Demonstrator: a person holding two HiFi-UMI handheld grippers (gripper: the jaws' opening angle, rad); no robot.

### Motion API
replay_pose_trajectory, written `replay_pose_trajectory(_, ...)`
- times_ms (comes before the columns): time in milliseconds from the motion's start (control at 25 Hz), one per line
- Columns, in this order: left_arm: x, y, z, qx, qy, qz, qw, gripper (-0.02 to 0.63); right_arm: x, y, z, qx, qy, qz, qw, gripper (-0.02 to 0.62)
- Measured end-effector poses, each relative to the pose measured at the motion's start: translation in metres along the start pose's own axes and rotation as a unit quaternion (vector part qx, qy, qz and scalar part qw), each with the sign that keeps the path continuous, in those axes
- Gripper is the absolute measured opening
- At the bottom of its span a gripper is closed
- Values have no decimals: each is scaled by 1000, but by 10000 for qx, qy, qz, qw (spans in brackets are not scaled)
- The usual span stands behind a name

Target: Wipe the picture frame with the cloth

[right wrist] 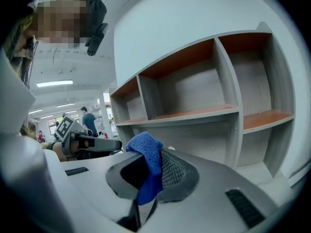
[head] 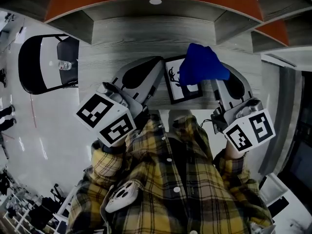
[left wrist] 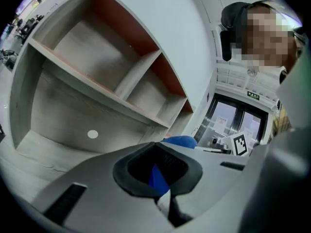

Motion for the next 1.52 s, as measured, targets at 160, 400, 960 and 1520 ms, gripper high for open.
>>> replay_pose_trajectory(160,-12,32,-13,198,-53,-439,9988,5,-1,19,3,-9,22,-296,9996,40)
replay_pose_trajectory(400,-26,96,-42,663,-593,-917,9918,5,2,50,12,-90,-144,-690,9975,38)
replay_pose_trajectory(960,-42,229,-109,1452,-1747,-2052,9520,19,-5,89,29,-226,-222,-1052,9939,40)
replay_pose_trajectory(1520,-52,272,-118,1651,-1725,-2602,9356,83,-6,102,24,-359,-223,-1253,9912,38)
Point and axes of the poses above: the fingertips, and each gripper's own axes: x backward along the fingers, z to its right, y out of its underside, the point moved 3 cm from there along x, backward along the fingers, and after that the axes turned 5 degrees about x, right-handed, at the moved point
